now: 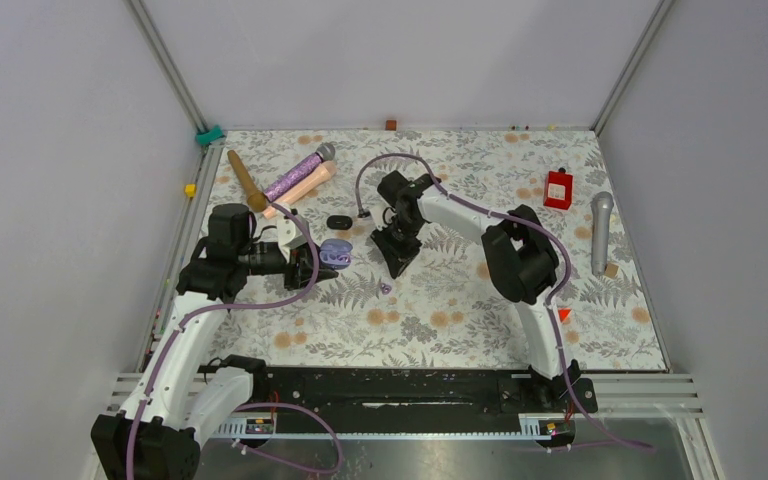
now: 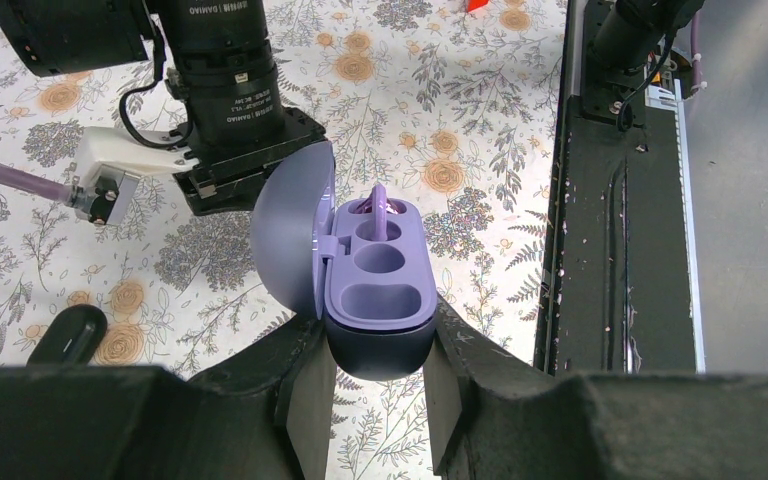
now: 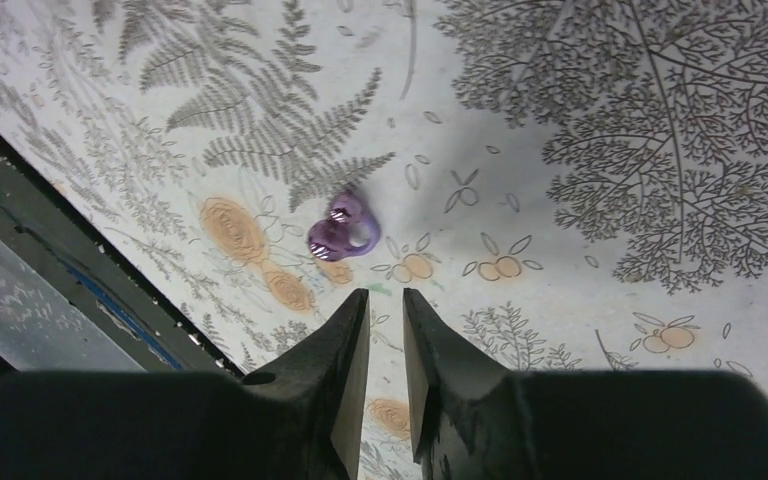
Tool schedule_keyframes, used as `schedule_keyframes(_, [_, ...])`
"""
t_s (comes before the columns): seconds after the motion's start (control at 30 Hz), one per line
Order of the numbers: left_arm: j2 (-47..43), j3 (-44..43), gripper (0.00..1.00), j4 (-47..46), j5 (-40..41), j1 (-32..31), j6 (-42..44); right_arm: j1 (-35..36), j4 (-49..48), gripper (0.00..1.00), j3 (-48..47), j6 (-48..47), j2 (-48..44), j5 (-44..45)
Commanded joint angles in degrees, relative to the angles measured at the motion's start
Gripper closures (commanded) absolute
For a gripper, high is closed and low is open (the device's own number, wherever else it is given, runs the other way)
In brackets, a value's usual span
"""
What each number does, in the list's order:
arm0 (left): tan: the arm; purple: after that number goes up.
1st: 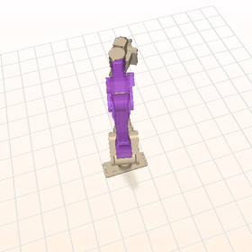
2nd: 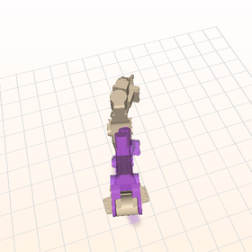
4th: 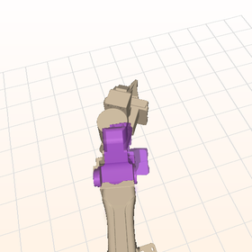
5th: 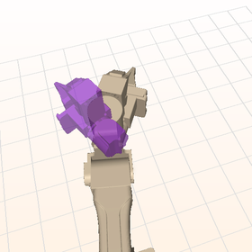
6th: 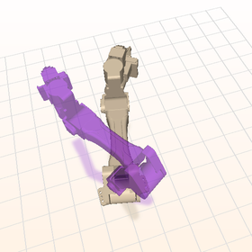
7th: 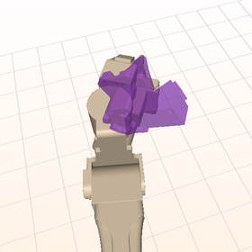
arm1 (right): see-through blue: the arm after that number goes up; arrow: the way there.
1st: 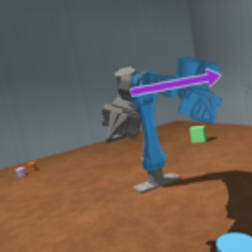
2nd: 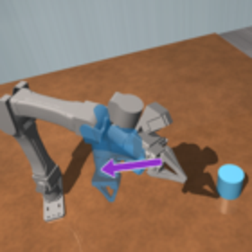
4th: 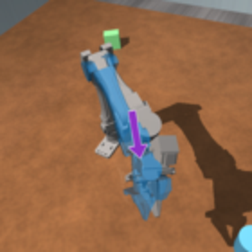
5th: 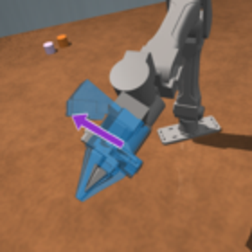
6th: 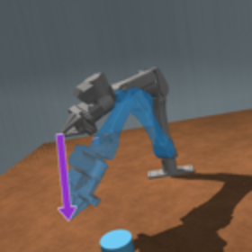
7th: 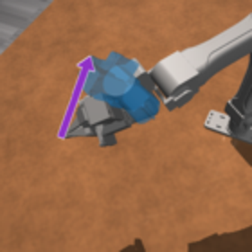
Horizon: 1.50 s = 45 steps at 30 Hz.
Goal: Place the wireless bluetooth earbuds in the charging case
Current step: Pick up the earbud from the center of the board.
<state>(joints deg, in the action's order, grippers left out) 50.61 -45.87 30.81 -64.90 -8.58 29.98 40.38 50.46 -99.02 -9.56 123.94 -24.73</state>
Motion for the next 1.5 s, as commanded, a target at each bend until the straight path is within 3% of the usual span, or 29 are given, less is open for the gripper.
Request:
schedule_keyframes(0.0, [-0.83,-1.59,1.0,-0.88,-2.27,0.3,0.83,-0.63,-0.61,0.72,-0.07,2.9,2.77,0.35])
schedule_keyframes(0.23, [-0.82,-1.6,1.0,-0.92,-2.22,0.27,0.78,-0.5,0.02,0.71,-1.74,4.6,5.89,0.64])
schedule_keyframes(0.43, [-0.83,-1.68,1.0,-0.91,-2.18,0.28,0.81,-0.03,-3.82,0.62,4.24,-3.35,-1.04,3.91])
schedule_keyframes(0.7, [-0.95,-1.77,1.0,-0.92,-2.21,0.28,0.62,0.08,-14.16,0.7,13.63,-12.79,-9.22,8.97])
schedule_keyframes(0.8, [-0.82,-1.77,1.0,-0.93,-2.25,0.29,0.6,0.09,-14.82,0.73,12.66,-9.13,-8.87,9.39])
schedule_keyframes(1.0, [-0.94,-1.86,1.0,-0.95,-2.35,0.27,0.46,0.18,-3.29,0.76,1.35,4.86,1.61,3.37])
schedule_keyframes(1.27, [-0.86,-1.78,1.0,-0.92,-2.37,0.24,0.68,0.38,-4.85,0.74,4.27,8.69,1.39,0.13])
schedule_keyframes(1.47, [-0.93,-1.77,1.0,-0.94,-2.38,0.32,0.56,0.32,-5.87,0.63,7.36,9.21,0.59,-4.52])
